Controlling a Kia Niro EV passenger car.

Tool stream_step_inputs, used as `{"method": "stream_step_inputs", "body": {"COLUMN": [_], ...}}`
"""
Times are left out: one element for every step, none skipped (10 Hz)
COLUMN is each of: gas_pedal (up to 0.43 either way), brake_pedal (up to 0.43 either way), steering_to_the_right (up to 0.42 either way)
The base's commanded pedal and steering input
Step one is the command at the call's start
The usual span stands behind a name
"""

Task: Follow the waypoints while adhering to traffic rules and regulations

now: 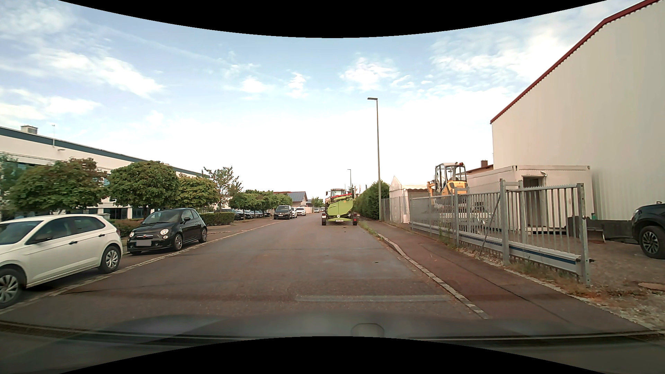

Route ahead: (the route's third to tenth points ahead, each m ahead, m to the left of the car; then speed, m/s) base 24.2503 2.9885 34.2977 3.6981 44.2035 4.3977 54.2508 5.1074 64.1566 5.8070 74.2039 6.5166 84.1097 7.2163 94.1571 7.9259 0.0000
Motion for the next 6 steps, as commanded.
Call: {"method": "stream_step_inputs", "body": {"gas_pedal": [0.0,0.0,0.0,0.0,0.0,0.0], "brake_pedal": [0.28,0.28,0.28,0.28,0.28,0.28], "steering_to_the_right": [-0.007,-0.007,-0.007,-0.007,-0.007,-0.007]}}
